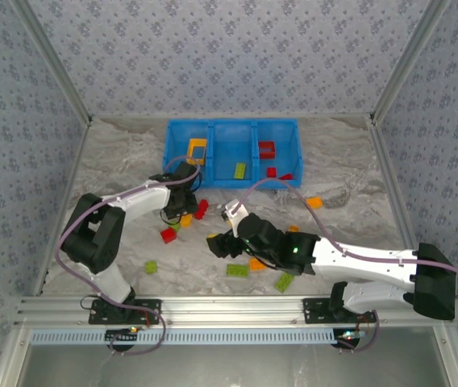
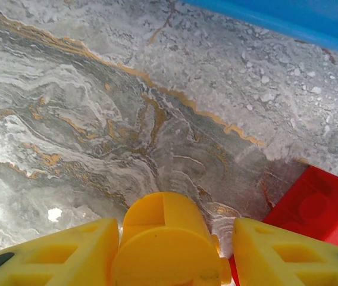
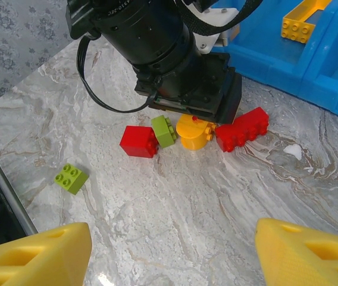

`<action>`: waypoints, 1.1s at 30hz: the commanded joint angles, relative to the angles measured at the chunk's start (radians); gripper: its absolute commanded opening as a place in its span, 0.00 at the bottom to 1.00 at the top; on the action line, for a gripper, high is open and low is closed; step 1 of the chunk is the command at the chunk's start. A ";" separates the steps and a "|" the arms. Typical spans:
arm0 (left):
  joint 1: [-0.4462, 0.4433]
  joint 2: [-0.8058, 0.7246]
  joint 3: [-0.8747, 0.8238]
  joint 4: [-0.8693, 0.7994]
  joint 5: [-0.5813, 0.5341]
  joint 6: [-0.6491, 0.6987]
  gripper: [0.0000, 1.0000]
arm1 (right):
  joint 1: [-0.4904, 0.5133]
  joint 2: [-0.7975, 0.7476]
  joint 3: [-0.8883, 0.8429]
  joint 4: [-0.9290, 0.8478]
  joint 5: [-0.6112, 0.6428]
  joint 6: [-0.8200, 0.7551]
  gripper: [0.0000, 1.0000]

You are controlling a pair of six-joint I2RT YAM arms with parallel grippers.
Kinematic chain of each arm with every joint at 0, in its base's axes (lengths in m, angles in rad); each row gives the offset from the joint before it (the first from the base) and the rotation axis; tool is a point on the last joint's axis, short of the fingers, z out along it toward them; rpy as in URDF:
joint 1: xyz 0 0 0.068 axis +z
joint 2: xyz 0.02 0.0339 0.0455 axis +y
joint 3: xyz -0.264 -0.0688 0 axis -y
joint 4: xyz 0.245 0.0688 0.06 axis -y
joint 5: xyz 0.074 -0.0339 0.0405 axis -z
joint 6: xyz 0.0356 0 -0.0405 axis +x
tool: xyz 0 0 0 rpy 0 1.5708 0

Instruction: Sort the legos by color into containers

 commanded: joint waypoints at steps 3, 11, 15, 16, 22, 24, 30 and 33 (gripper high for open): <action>-0.012 0.020 -0.010 -0.051 -0.038 -0.015 0.53 | 0.004 0.006 0.027 0.004 -0.003 0.018 0.75; -0.023 0.016 -0.003 -0.087 -0.069 0.001 0.61 | 0.004 0.013 0.031 -0.006 0.003 0.032 0.75; -0.027 0.017 -0.010 -0.070 -0.059 0.007 0.57 | 0.004 0.024 0.036 -0.007 0.009 0.034 0.75; -0.027 0.022 -0.009 -0.068 -0.055 0.009 0.56 | 0.004 0.028 0.038 -0.008 0.008 0.035 0.75; -0.030 0.016 -0.019 -0.050 -0.058 0.003 0.41 | 0.003 0.040 0.050 -0.012 0.009 0.038 0.75; -0.033 -0.012 -0.019 -0.055 -0.072 0.002 0.39 | 0.004 0.042 0.051 -0.011 0.009 0.038 0.75; -0.035 -0.126 0.039 -0.137 -0.117 0.025 0.36 | 0.001 0.028 0.062 -0.011 0.028 0.019 0.74; -0.032 -0.162 0.113 -0.204 -0.146 0.061 0.36 | -0.012 0.014 0.075 -0.013 0.047 0.005 0.74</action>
